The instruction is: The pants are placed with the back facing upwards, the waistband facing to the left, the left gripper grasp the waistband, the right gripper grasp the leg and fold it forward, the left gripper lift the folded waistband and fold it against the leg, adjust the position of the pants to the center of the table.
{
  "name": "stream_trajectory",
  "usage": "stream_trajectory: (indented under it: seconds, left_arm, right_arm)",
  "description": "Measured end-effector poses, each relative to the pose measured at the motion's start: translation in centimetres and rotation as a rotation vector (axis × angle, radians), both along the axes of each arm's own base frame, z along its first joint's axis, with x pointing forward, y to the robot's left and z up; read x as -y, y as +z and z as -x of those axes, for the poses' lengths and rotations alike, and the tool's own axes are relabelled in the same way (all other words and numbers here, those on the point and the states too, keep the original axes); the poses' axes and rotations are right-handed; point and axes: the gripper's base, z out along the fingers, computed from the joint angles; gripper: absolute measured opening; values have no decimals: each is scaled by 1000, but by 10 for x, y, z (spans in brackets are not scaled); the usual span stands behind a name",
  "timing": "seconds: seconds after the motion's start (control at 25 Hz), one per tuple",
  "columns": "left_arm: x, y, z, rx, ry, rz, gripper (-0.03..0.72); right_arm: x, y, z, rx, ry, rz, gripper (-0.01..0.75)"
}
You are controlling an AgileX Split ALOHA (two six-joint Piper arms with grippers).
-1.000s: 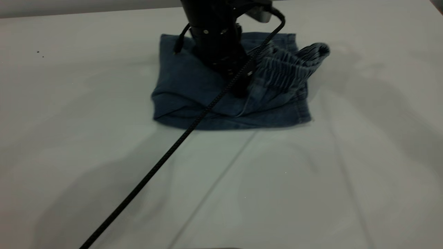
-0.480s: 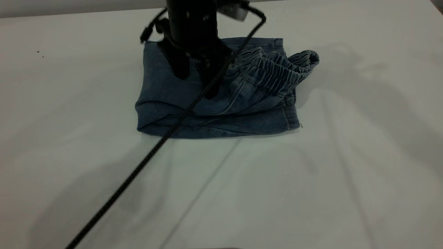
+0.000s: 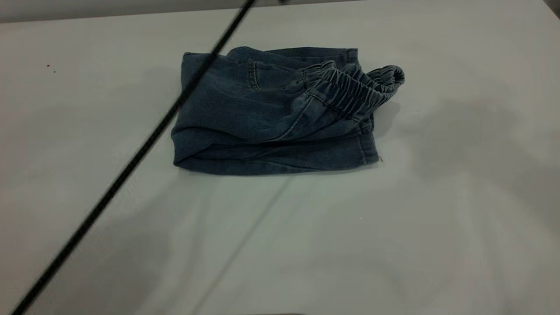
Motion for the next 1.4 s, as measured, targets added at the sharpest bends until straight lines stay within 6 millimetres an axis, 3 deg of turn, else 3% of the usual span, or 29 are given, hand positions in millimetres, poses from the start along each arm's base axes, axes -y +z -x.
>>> stream_trajectory:
  seconds: [0.16, 0.36, 0.48, 0.6, 0.76, 0.92, 1.04, 1.2, 1.4]
  left_arm:
    - [-16, 69, 26, 92, 36, 77, 586]
    - [-57, 151, 90, 189, 53, 154, 586]
    - [-88, 181, 140, 228, 54, 181, 586]
    - [-123, 199, 194, 267, 54, 208, 586]
    - [-168, 200, 266, 320, 53, 244, 586]
    - [-209, 183, 331, 380, 52, 284, 586]
    - [-233, 165, 369, 431, 51, 321, 586]
    - [-255, 143, 404, 494, 49, 365, 586]
    - [-267, 123, 422, 525, 55, 394, 586]
  right_arm:
    - [10, 26, 38, 50, -32, -56, 560]
    - [23, 34, 97, 83, -22, -112, 560]
    - [33, 29, 135, 98, -20, -125, 560]
    - [43, 16, 171, 105, -22, -134, 560]
    - [54, -10, 210, 102, -25, -138, 560]
    - [63, -40, 244, 110, -26, -142, 560]
    - [70, -65, 267, 118, -25, -145, 560]
    - [75, -106, 287, 104, -20, -138, 560]
    - [78, -153, 298, 117, -12, -127, 560]
